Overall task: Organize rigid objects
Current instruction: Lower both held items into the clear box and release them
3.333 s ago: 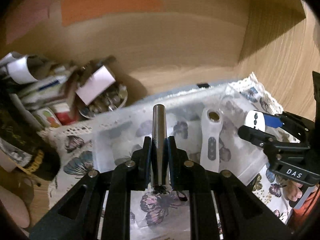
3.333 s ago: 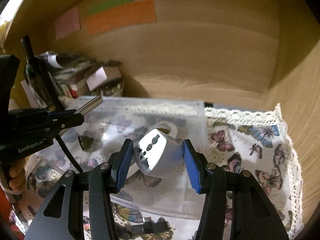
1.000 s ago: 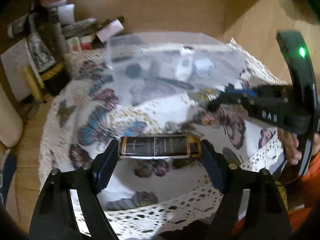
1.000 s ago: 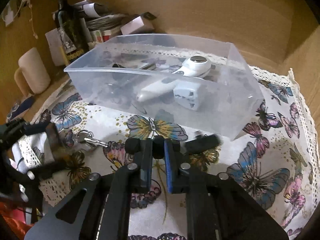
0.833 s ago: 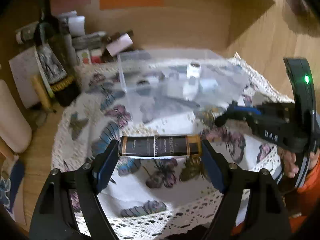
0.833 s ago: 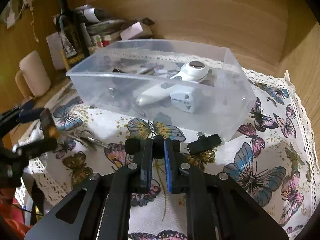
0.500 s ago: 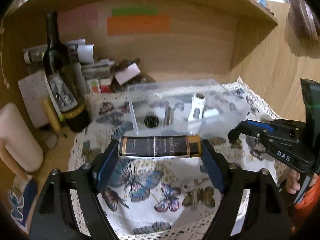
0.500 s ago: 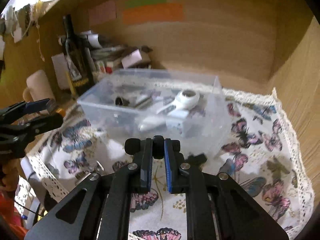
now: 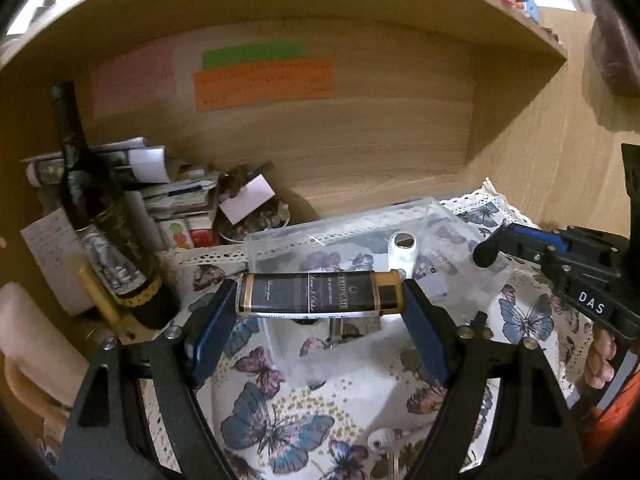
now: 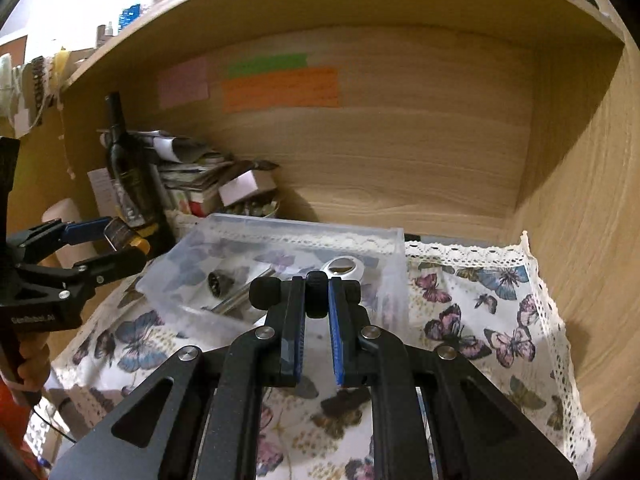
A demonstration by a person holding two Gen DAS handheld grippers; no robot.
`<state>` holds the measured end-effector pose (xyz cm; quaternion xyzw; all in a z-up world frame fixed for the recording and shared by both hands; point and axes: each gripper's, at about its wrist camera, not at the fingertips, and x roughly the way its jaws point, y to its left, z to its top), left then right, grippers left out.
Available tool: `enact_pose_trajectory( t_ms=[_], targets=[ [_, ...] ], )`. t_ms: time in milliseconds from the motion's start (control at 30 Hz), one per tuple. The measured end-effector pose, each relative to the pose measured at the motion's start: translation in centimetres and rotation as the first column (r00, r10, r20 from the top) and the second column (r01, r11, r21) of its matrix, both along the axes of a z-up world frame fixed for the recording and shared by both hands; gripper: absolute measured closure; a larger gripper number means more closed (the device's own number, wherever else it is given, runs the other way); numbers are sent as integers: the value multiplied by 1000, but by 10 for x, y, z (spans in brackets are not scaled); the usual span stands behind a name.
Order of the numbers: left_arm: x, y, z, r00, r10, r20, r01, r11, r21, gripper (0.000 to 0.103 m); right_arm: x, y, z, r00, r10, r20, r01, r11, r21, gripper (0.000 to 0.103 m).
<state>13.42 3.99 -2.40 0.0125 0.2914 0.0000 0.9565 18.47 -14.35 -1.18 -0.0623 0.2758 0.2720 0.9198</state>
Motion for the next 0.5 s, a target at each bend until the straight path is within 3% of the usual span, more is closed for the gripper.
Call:
enact_pose_trajectory(
  t_ms=[267,500],
  targets=[
    [46,-3,-31,991,-41,-126,37,999,-34,23,28,15,-26,996,0,-84,-4,999,-46,93],
    [63,-11,-50,982,-62,-178,58,998,-28,23,41,19,-44,990,-18,-139,6,996,-85,93]
  ],
)
